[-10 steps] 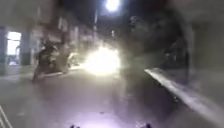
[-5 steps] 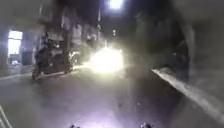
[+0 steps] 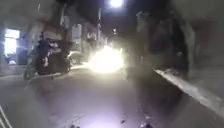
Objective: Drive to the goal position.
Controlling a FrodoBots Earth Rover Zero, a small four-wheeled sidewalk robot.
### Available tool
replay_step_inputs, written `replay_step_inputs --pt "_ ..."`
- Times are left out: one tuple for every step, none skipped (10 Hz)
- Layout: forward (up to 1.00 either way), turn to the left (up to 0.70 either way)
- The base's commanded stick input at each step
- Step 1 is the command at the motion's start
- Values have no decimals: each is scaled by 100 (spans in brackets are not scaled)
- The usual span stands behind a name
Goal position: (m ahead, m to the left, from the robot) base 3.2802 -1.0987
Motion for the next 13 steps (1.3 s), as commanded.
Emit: replay_step_inputs --pt "70 0" --pt "70 0" --pt "70 0" --pt "70 0" --pt "70 0" --pt "70 -15" --pt "70 -35" --pt "70 -35" --pt "70 -35" --pt "70 -35" --pt "70 -18" --pt "70 0" --pt "70 0"
